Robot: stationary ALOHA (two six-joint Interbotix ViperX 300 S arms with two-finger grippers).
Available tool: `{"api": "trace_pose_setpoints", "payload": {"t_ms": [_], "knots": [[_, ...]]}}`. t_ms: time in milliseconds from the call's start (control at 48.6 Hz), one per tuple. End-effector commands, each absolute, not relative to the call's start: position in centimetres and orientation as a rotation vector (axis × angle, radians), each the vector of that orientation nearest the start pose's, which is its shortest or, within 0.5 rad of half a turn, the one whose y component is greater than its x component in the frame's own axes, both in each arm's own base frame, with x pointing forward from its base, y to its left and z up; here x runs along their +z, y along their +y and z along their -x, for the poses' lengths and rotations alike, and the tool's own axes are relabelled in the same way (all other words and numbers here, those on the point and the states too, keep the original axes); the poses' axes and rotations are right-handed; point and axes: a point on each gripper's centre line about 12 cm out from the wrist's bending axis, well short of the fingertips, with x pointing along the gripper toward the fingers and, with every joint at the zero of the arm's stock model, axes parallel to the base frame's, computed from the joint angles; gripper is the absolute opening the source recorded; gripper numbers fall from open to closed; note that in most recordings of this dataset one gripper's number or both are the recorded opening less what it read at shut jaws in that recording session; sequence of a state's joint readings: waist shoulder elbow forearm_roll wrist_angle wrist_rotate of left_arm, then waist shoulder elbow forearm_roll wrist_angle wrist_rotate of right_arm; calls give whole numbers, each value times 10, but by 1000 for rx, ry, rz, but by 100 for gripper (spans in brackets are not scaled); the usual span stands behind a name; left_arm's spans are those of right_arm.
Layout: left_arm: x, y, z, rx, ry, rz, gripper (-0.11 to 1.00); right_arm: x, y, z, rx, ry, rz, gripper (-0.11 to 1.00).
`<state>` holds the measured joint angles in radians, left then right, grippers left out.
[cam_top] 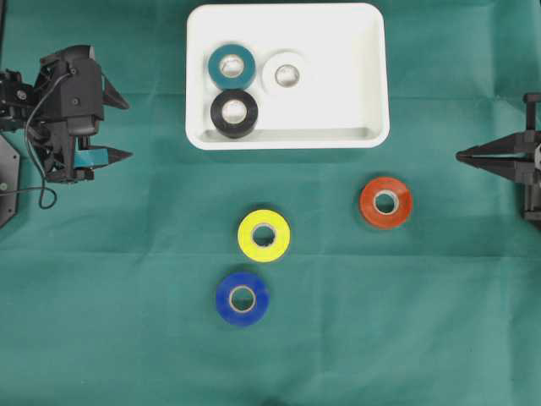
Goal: Put the tape into the white case with the left arm.
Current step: 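Open the left gripper, release the teal tape, and withdraw left, then reach the left gripper to the red tape roll and grasp its rim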
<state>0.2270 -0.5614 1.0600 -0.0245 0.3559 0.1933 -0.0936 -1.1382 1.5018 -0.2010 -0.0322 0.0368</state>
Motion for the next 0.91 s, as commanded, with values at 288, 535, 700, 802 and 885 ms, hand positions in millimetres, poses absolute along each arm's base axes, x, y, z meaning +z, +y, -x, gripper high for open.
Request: {"api": "trace_pose_setpoints", "payload": {"t_ms": [288, 535, 700, 802, 885], "knots": [[184, 49, -231, 120, 848, -66, 90, 165, -13, -146, -63, 328, 145, -9], [185, 44, -233, 100, 841, -76, 90, 166, -14, -146, -64, 326, 145, -9], [185, 35, -240, 62, 839, -93, 90, 166, -14, -146, -64, 326, 145, -9], [184, 25, -244, 22, 848, -110, 90, 166, -14, -146, -64, 325, 145, -9], [182, 19, -248, -4, 855, -120, 90, 165, -14, -146, -64, 328, 145, -9]]}}
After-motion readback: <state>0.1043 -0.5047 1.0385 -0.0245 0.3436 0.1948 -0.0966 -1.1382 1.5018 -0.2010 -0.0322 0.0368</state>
